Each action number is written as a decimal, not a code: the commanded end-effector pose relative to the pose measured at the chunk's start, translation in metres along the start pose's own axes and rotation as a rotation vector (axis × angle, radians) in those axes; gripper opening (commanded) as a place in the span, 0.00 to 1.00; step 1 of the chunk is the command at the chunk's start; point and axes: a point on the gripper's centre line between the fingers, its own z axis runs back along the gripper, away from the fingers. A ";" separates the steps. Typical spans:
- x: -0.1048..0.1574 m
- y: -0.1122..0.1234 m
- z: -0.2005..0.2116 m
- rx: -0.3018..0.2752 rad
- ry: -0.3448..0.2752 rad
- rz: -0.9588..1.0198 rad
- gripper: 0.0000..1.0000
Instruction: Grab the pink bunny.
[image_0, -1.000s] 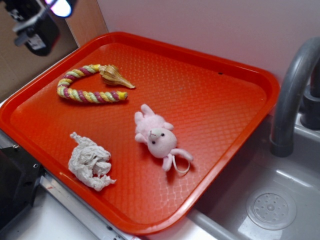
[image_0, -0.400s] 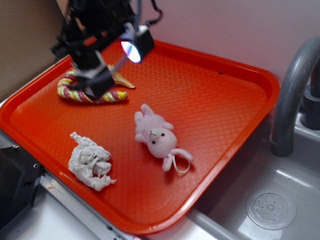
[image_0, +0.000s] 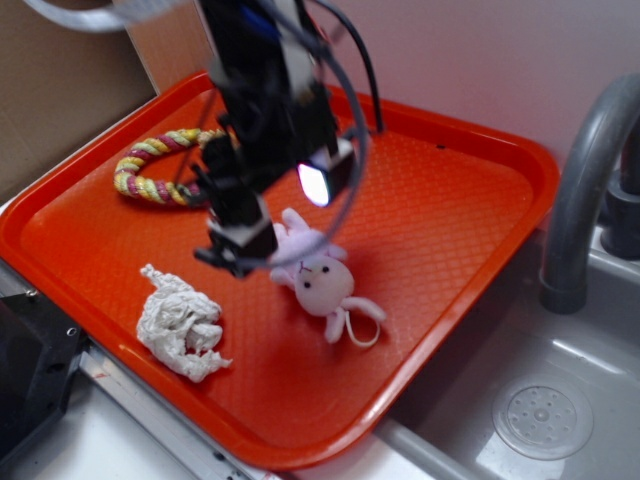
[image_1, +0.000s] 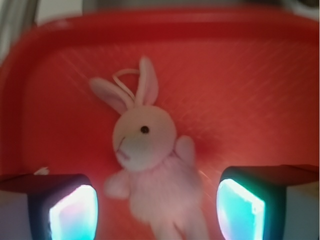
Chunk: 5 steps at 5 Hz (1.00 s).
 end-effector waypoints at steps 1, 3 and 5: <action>0.008 -0.005 -0.019 0.040 0.072 -0.015 1.00; 0.009 -0.021 -0.046 0.025 0.152 -0.065 1.00; 0.004 -0.022 -0.045 0.028 0.079 0.028 0.00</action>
